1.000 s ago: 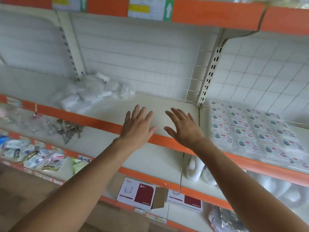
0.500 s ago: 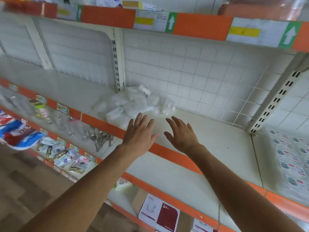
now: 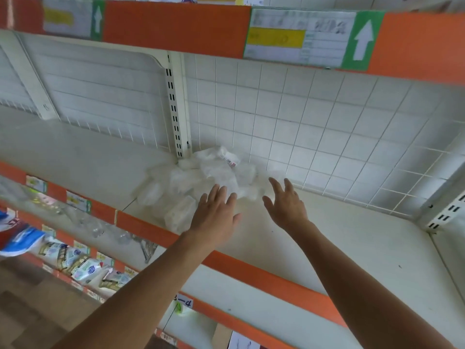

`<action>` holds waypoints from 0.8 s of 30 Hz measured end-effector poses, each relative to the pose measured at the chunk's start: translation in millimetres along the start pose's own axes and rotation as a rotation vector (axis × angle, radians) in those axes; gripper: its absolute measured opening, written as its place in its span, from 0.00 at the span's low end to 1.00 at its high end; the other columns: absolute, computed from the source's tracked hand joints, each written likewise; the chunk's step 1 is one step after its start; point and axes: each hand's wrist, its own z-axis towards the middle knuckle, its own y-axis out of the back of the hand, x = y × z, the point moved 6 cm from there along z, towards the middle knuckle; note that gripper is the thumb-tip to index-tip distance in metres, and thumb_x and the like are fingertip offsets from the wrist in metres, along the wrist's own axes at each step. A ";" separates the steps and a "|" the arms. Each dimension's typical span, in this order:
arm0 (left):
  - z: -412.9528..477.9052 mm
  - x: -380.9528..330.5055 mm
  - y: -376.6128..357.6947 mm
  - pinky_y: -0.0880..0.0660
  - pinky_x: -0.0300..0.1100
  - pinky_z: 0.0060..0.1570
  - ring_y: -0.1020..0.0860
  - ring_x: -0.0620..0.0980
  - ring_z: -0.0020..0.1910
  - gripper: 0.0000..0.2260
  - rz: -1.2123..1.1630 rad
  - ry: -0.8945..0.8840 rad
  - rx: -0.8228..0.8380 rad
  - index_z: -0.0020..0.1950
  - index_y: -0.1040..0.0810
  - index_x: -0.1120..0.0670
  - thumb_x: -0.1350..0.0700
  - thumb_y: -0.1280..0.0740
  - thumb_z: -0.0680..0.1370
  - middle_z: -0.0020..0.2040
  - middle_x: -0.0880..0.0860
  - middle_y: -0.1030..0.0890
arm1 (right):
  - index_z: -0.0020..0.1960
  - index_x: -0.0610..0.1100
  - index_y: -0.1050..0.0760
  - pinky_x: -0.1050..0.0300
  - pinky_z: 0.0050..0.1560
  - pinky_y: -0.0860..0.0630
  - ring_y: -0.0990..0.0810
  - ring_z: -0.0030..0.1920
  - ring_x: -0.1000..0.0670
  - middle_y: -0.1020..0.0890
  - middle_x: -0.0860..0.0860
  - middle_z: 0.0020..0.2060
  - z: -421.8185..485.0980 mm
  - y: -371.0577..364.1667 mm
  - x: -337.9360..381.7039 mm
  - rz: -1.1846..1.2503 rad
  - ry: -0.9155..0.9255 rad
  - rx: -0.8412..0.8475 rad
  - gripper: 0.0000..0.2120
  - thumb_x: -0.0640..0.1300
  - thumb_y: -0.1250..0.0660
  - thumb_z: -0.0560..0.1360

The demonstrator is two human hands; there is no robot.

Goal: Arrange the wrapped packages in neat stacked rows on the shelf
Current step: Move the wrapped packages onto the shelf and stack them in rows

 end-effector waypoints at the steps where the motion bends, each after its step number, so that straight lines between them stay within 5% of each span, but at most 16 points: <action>1: 3.9 2.5 -2.7 0.41 0.51 0.71 0.47 0.57 0.75 0.25 -0.001 -0.013 0.002 0.76 0.42 0.55 0.45 0.47 0.82 0.75 0.57 0.41 | 0.77 0.53 0.47 0.43 0.62 0.30 0.33 0.69 0.39 0.47 0.41 0.76 4.3 -3.1 0.1 0.024 -0.023 0.012 0.28 0.56 0.44 0.81; 6: 24.3 12.9 -6.2 0.37 0.50 0.67 0.42 0.57 0.72 0.22 -0.036 -0.096 -0.029 0.74 0.40 0.56 0.48 0.45 0.82 0.71 0.57 0.37 | 0.68 0.50 0.34 0.48 0.49 0.24 0.23 0.56 0.40 0.38 0.43 0.70 13.5 -11.2 7.9 0.083 -0.047 -0.094 0.20 0.54 0.38 0.79; 10: 36.7 14.2 -4.9 0.33 0.49 0.60 0.38 0.58 0.69 0.19 -0.063 -0.143 -0.047 0.69 0.36 0.56 0.49 0.43 0.82 0.68 0.56 0.35 | 0.61 0.47 0.31 0.55 0.38 0.30 0.23 0.49 0.41 0.32 0.45 0.61 9.3 -13.5 15.5 0.113 -0.076 -0.177 0.16 0.49 0.33 0.76; 17: 66.2 18.2 4.2 0.27 0.48 0.51 0.32 0.58 0.64 0.21 -0.143 -0.033 -0.105 0.66 0.34 0.57 0.44 0.40 0.81 0.64 0.56 0.31 | 0.72 0.51 0.41 0.53 0.48 0.29 0.26 0.56 0.43 0.26 0.44 0.54 1.3 -16.5 10.4 0.206 -0.225 -0.117 0.31 0.47 0.33 0.73; 24: 66.7 11.7 4.3 0.29 0.48 0.52 0.33 0.59 0.62 0.13 -0.422 -0.181 -0.174 0.57 0.30 0.60 0.61 0.35 0.74 0.59 0.58 0.31 | 0.73 0.49 0.40 0.54 0.49 0.26 0.24 0.52 0.45 0.28 0.45 0.60 -24.0 2.1 -3.1 0.250 -0.306 -0.164 0.33 0.44 0.32 0.71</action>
